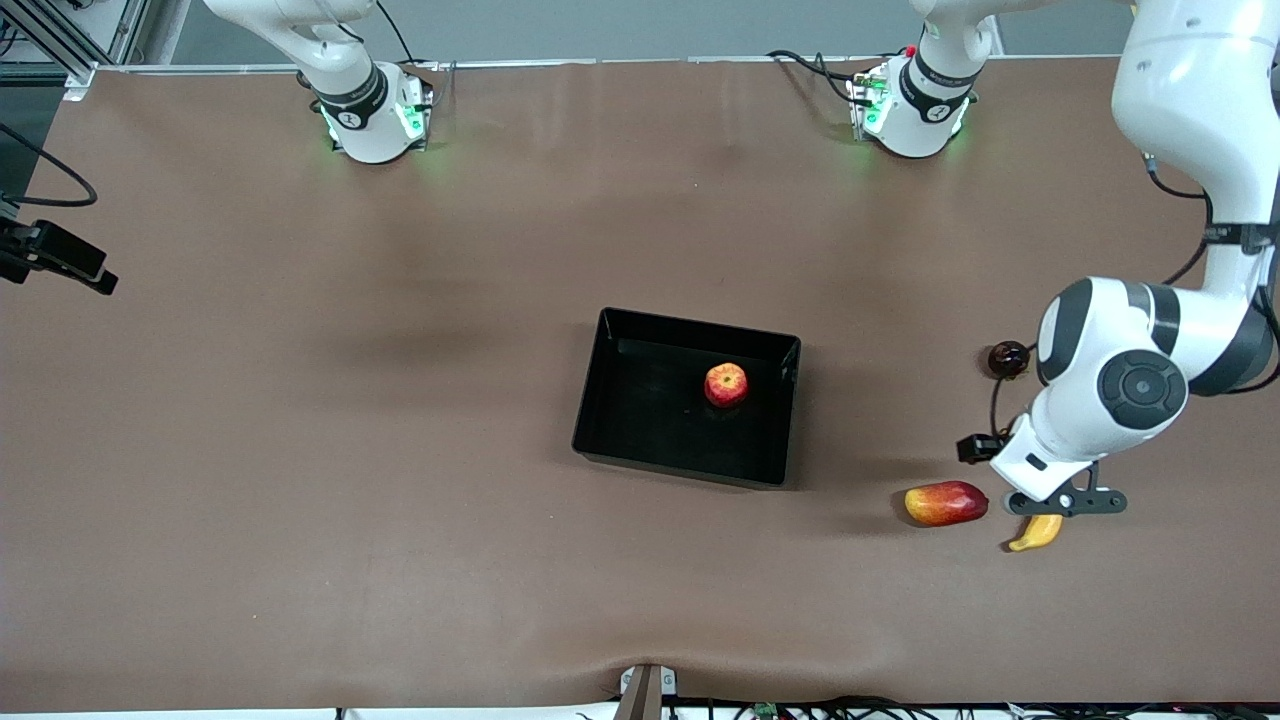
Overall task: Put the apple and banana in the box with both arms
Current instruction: 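Open the left gripper to drop the apple into the box, then lower the left gripper onto the yellow banana and close it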
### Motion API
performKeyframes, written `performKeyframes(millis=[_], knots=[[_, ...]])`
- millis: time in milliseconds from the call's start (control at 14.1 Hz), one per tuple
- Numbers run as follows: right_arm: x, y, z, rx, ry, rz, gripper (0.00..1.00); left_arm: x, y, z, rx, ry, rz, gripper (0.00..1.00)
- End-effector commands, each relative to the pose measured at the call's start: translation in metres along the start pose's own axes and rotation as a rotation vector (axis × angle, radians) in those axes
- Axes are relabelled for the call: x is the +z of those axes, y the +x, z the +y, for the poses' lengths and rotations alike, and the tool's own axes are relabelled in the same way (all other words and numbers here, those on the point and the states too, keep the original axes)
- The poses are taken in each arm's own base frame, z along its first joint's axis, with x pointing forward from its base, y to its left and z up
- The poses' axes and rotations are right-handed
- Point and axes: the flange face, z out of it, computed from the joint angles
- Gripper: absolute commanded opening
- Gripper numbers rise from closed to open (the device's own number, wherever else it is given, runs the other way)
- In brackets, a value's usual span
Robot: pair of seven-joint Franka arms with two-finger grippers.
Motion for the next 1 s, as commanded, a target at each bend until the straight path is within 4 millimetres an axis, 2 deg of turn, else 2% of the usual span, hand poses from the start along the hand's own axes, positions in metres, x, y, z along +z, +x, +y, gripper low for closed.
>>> performKeyframes(millis=[0,285,569,640,712,783,854,925], knots=[[-0.006,-0.001,0.004,0.021,0.016,0.005,1.00,0.035,0.005,-0.031,0.031,0.006,0.026,1.00],[-0.006,-0.002,0.001,0.018,0.020,0.003,1.00,0.079,0.008,-0.084,0.034,-0.020,0.066,1.00],[-0.007,-0.002,0.000,0.019,0.024,0.004,1.00,0.127,0.006,-0.106,-0.020,-0.065,0.098,1.00],[-0.007,-0.002,-0.002,0.016,0.024,0.004,1.00,0.131,0.006,-0.106,-0.028,-0.071,0.101,0.95],[-0.007,-0.002,-0.003,0.013,0.024,0.004,1.00,0.132,0.006,-0.105,-0.039,-0.078,0.098,0.82],[-0.007,-0.002,-0.002,0.016,0.024,0.004,1.00,0.133,0.006,-0.104,-0.049,-0.084,0.096,0.64],[-0.007,-0.001,0.000,0.019,0.024,0.006,1.00,0.135,0.006,-0.104,-0.053,-0.084,0.092,0.27],[-0.007,-0.001,0.001,0.021,0.024,0.006,1.00,0.132,0.006,-0.104,-0.049,-0.081,0.096,0.00]])
